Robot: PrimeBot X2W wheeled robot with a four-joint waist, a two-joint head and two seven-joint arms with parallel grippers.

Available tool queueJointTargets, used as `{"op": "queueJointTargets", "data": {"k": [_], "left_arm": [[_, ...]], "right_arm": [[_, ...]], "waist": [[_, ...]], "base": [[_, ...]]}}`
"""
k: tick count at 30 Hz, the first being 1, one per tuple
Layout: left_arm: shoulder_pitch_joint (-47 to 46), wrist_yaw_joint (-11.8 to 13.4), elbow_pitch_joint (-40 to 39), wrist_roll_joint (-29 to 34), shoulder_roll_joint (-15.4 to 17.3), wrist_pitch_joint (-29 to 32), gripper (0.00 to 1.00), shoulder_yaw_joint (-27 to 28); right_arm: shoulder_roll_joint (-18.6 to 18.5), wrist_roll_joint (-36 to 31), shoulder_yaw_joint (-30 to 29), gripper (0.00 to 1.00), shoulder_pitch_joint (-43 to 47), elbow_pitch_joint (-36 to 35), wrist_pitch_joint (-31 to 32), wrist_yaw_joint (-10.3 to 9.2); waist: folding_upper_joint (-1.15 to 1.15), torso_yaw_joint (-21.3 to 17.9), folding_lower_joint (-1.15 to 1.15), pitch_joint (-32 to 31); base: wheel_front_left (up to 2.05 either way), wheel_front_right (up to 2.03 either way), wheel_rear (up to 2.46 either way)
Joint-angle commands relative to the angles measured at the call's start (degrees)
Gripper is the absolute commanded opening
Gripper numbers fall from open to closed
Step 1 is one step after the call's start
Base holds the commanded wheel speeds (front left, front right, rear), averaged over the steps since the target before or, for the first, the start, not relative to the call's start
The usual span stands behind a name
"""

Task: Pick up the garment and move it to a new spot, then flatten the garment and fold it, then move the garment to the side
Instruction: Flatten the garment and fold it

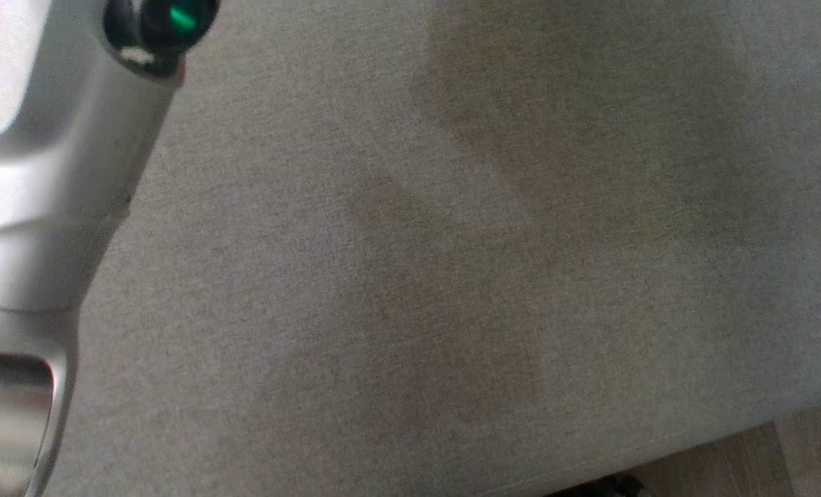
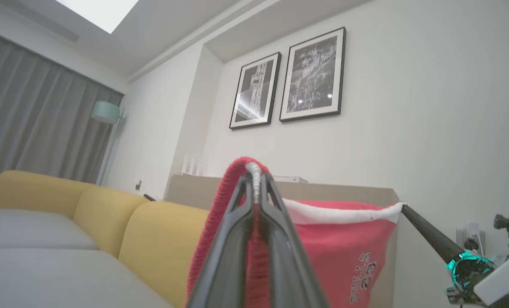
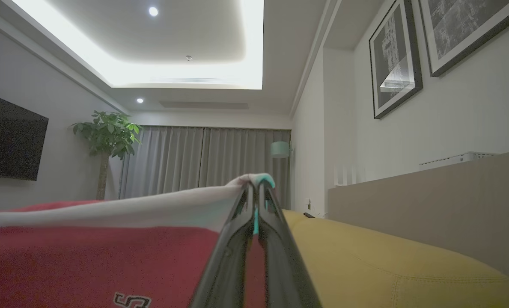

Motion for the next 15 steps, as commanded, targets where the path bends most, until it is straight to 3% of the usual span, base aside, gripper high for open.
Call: {"op": "queueJointTargets", "data": {"k": [1, 7, 10, 15], "left_arm": [[0.3, -0.3, -0.9, -1.1, 2.5, -1.1, 0.00, -0.1], [15.9, -0.3, -2.2, -1.7, 5.2, -2.0, 0.00, -3.7], [23.4, -0.3, -3.4, -1.0, 4.8, -2.1, 0.00, -3.1], [46.8, -0.3, -8.1, 2.9, 2.9, -2.1, 0.00, -0.7]], "right_arm": [[-0.8, -0.4, -0.2, 0.00, 2.0, -2.9, -0.1, 0.39], [-0.4, 0.3, 0.9, 0.00, 17.9, -7.2, -0.1, 0.39], [0.7, 0.5, -0.7, 0.00, 25.0, -9.2, -0.1, 0.39], [5.4, 1.2, -6.0, 0.00, 46.6, -17.1, -0.1, 0.39]], "waist": [[0.00, 0.1, -0.02, 0.9], [0.00, 0.6, -0.02, 0.2], [0.00, 0.8, -0.02, -0.4], [0.00, 0.5, -0.02, -3.5]], "base": [[0.00, 0.00, 0.00], [0.00, 0.00, 0.00], [0.00, 0.00, 0.00], [0.00, 0.00, 0.00]]}}
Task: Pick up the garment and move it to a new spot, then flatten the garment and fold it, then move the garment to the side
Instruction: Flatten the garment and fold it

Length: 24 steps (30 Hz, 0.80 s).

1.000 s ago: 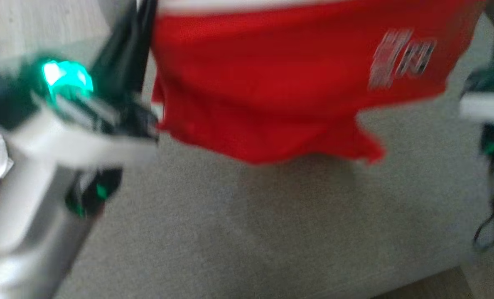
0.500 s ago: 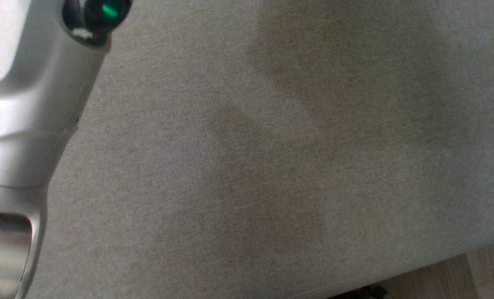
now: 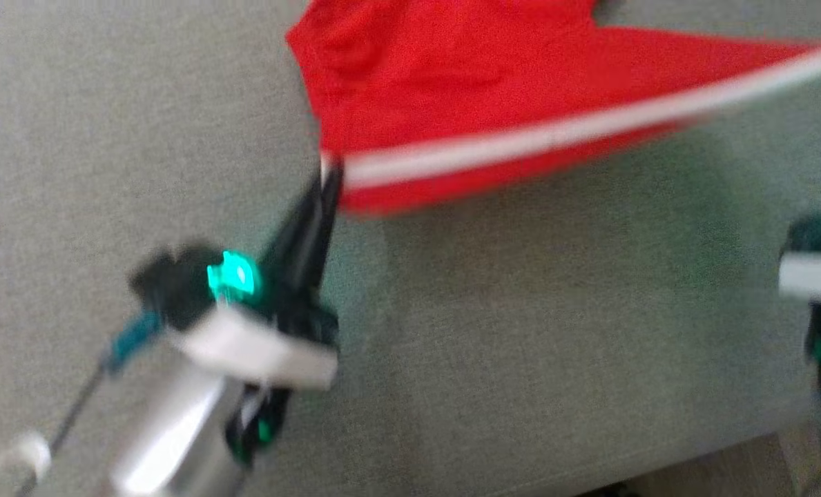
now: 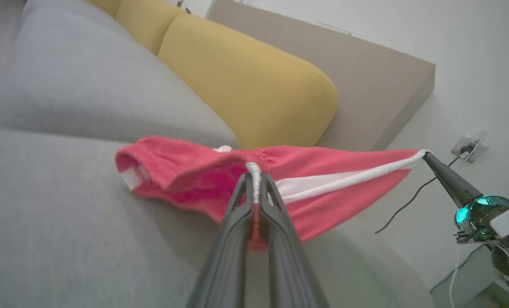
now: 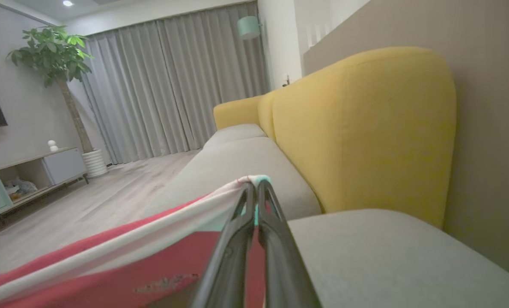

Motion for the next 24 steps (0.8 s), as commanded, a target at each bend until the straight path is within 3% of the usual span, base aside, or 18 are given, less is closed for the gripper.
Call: {"op": "queueJointTargets", "data": {"k": [1, 7, 11, 15, 19, 20, 24], "left_arm": [[2.4, -0.3, -3.0, 1.3, 0.6, -0.3, 0.00, 3.5], [19.1, -0.3, -8.9, 4.1, -0.9, -0.3, 0.00, 7.6], [21.9, -0.3, -11.7, 4.2, -1.9, -0.3, 0.00, 8.1], [16.5, -0.1, -9.8, 3.8, -4.1, 1.2, 0.00, 7.7], [8.2, 1.9, -4.3, 2.8, -7.9, 4.0, 0.00, 8.5], [4.1, 2.6, -1.5, 2.8, -9.4, 4.6, 0.00, 8.8], [-3.2, 4.5, 3.9, 3.4, -11.5, 4.6, 0.00, 9.6]], "right_arm": [[-0.3, 0.4, -0.9, 0.00, 3.4, -4.0, -0.1, 0.39], [1.4, -0.6, -2.4, 0.00, 18.4, -12.0, -0.1, 0.39], [0.2, -1.9, -2.3, 0.00, 19.2, -13.0, 2.2, 0.39], [-1.8, -1.9, -1.4, 0.00, 13.4, -9.2, 6.2, 0.39], [-5.4, -1.5, 1.6, 0.00, 3.7, -0.9, 10.1, 0.39], [-7.5, -0.9, 4.4, 0.00, -1.9, 3.3, 11.7, 0.39], [-10.2, 1.3, 10.8, 0.00, -13.5, 11.7, 13.5, 0.39]], "waist": [[0.00, -0.3, 0.01, -1.2], [0.00, -0.8, 0.01, -4.5], [0.00, -0.3, 0.01, -5.5], [0.00, 1.7, 0.01, -4.0], [0.00, 3.6, 0.01, -1.6], [0.00, 4.3, 0.01, -0.2], [0.00, 5.3, 0.01, 2.9]], "base": [[0.00, 0.00, 0.00], [0.00, 0.00, 0.00], [0.00, 0.00, 0.00], [0.00, 0.00, 0.00], [0.00, 0.00, 0.00], [0.00, 0.00, 0.00], [0.00, 0.00, 0.00]]}}
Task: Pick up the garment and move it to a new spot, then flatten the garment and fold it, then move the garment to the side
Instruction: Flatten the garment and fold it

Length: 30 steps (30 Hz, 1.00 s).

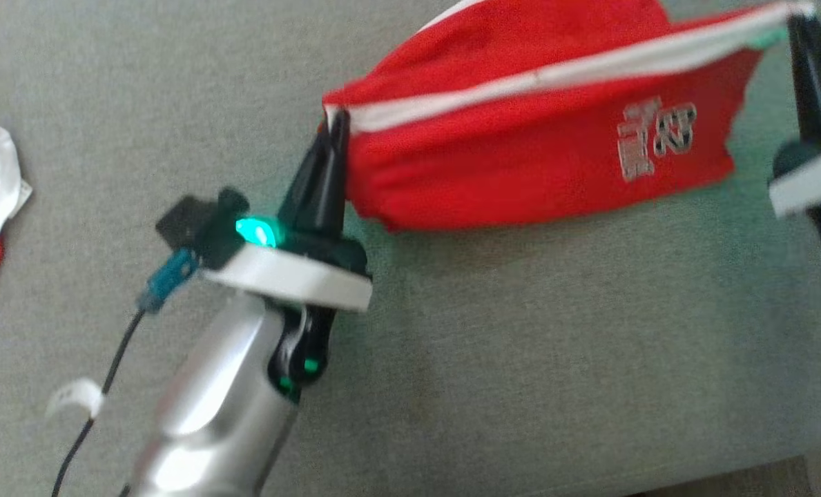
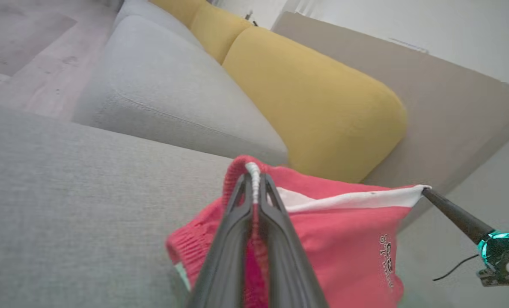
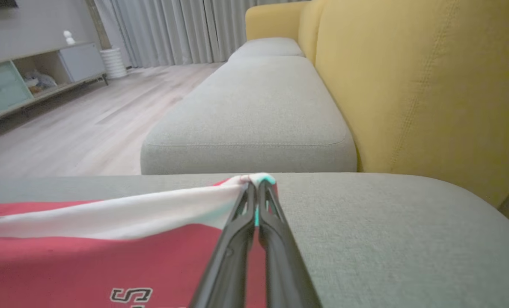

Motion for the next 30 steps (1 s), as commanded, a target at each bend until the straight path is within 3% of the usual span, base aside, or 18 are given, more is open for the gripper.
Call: {"op": "queueJointTargets", "data": {"k": [1, 8, 14, 15, 16, 17, 22, 30], "left_arm": [[-3.0, 1.0, -0.1, 0.6, -0.2, -0.4, 0.00, 2.2], [-11.1, 4.6, 5.8, 0.9, -1.8, -1.9, 0.00, 1.9], [-14.0, 5.9, 8.3, 0.3, -2.1, -3.2, 0.00, 1.0], [-14.3, 5.9, 8.6, -0.1, -2.2, -3.5, 0.30, 0.8], [-14.5, 5.9, 9.0, -0.4, -2.2, -3.7, 0.97, 0.6], [-14.5, 5.9, 9.2, -0.7, -2.2, -4.0, 1.00, 0.5], [-12.9, 6.4, 8.8, 0.9, -2.2, -4.9, 1.00, -0.6], [-1.0, 11.0, -4.6, 17.2, -1.7, -5.2, 1.00, 4.3]], "right_arm": [[-2.3, 0.5, 2.6, 0.00, -3.6, 1.3, 0.4, 0.39], [-4.2, 2.9, 13.3, 0.00, -20.2, 14.6, -0.6, 0.39], [-4.1, 6.0, 20.3, 0.00, -27.6, 22.3, -1.6, 0.39], [-3.8, 6.8, 21.5, 0.00, -28.5, 23.5, -2.1, 0.39], [-3.5, 7.9, 22.4, 0.78, -29.2, 24.6, -2.8, 0.39], [-3.2, 9.0, 23.1, 1.00, -29.7, 25.6, -3.7, 0.39], [-2.8, 15.5, 25.4, 1.00, -28.5, 28.1, -7.9, 0.39], [-4.4, 24.1, 28.5, 1.00, -23.0, 33.0, -5.4, 0.39]], "waist": [[0.00, 1.3, -0.01, 2.6], [0.00, 3.7, -0.01, 6.7], [0.00, 5.1, -0.01, 8.5], [0.00, 5.2, -0.01, 8.7], [0.00, 5.3, -0.01, 8.7], [0.00, 5.4, -0.01, 8.7], [0.00, 5.5, -0.01, 6.9], [0.00, 6.1, -0.01, 3.8]], "base": [[0.00, 0.00, 0.00], [0.00, 0.00, 0.00], [0.00, 0.00, 0.00], [0.00, 0.00, 0.00], [0.00, 0.00, 0.00], [0.00, 0.00, 0.00], [0.00, 0.00, 0.00], [0.00, 0.00, 0.00]]}}
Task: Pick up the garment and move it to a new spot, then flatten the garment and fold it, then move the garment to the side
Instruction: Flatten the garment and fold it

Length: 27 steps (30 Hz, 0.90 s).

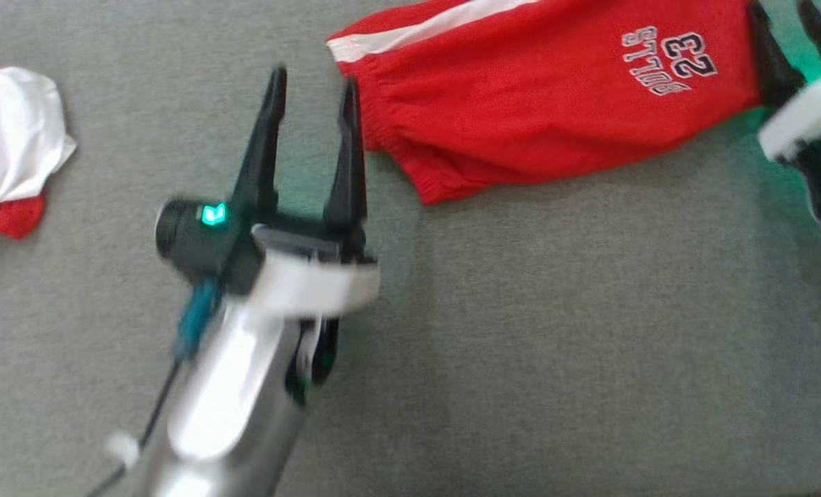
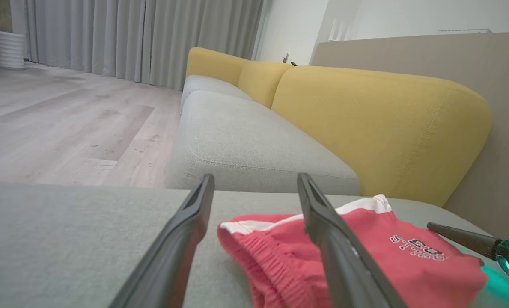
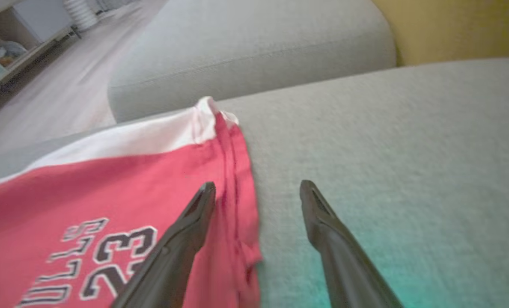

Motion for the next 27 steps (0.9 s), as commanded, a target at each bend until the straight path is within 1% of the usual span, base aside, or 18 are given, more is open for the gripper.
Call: {"op": "queueJointTargets", "data": {"k": [1, 4, 6, 7, 8, 9, 12, 16, 18, 23, 25, 27], "left_arm": [[1.3, 0.5, -2.7, 1.1, 0.7, -0.3, 1.00, 2.1], [6.3, 0.6, -6.8, 4.5, 0.5, -0.3, 1.00, 2.9], [8.7, 0.7, -8.6, 5.7, 0.4, -0.3, 1.00, 3.4], [9.7, 0.6, -9.3, 5.9, 0.4, -0.3, 1.00, 3.7], [10.6, 0.6, -9.8, 5.9, 0.3, -0.3, 1.00, 4.1], [11.2, 0.5, -10.3, 6.0, 0.3, -0.3, 1.00, 4.4], [12.5, 0.4, -11.0, 6.4, 0.2, -0.3, 1.00, 5.5], [13.8, 0.4, -11.6, 6.7, 0.2, -0.3, 1.00, 6.8], [14.4, 0.3, -11.7, 7.0, 0.2, -0.3, 1.00, 7.4], [15.5, -0.6, -11.8, 7.4, 0.2, -0.3, 1.00, 8.6], [15.6, -0.9, -11.7, 7.5, 0.2, -0.3, 1.00, 8.9], [15.8, -1.3, -11.5, 7.6, 0.2, -0.3, 1.00, 9.1]], "right_arm": [[-1.1, 0.5, 0.4, 1.00, 0.7, -0.5, 0.1, 0.39], [-1.3, 2.1, 0.9, 1.00, 1.2, 2.9, 1.6, 0.39], [-1.1, 3.5, 1.0, 1.00, 1.3, 4.5, 2.3, 0.39], [-0.8, 4.5, 1.1, 0.89, 1.5, 5.1, 3.2, 0.39], [-0.6, 5.2, 1.5, 0.39, 1.8, 5.3, 4.1, 0.39], [-0.4, 6.0, 1.9, 0.00, 2.0, 5.3, 4.9, 0.39], [-0.9, 7.0, 2.6, 0.00, 2.4, 5.8, 4.4, 0.39], [-2.1, 8.6, 2.6, 0.00, 3.7, 6.8, 2.5, 0.39], [-3.8, 8.9, 3.0, 0.00, 4.8, 7.1, 2.0, 0.39], [-9.5, 8.9, 3.7, 0.00, 7.0, 8.1, 0.0, 0.39], [-11.0, 8.9, 3.8, 0.00, 6.8, 7.7, -0.8, 0.39], [-11.6, 8.8, 3.9, 0.00, 5.9, 6.5, -1.3, 0.39]], "waist": [[0.00, 0.9, 0.01, -0.4], [0.00, 2.7, 0.01, -0.7], [0.00, 4.0, 0.01, -0.9], [0.00, 4.5, 0.01, -1.0], [0.00, 4.9, 0.01, -1.2], [0.00, 5.2, 0.01, -1.5], [0.00, 5.4, 0.01, -2.6], [0.00, 4.1, 0.01, -4.7], [0.00, 3.0, 0.01, -5.7], [0.00, 0.7, 0.01, -6.5], [0.00, -0.1, 0.01, -6.6], [0.00, -1.0, 0.01, -6.8]], "base": [[0.00, 0.00, 0.00], [0.00, 0.00, 0.00], [0.00, 0.00, 0.00], [0.00, 0.00, 0.00], [0.00, 0.00, 0.00], [0.00, 0.00, 0.00], [0.00, 0.00, 0.00], [0.00, 0.00, 0.00], [0.00, 0.00, 0.00], [0.00, 0.00, 0.00], [0.00, 0.00, 0.00], [0.00, 0.00, 0.00]]}}
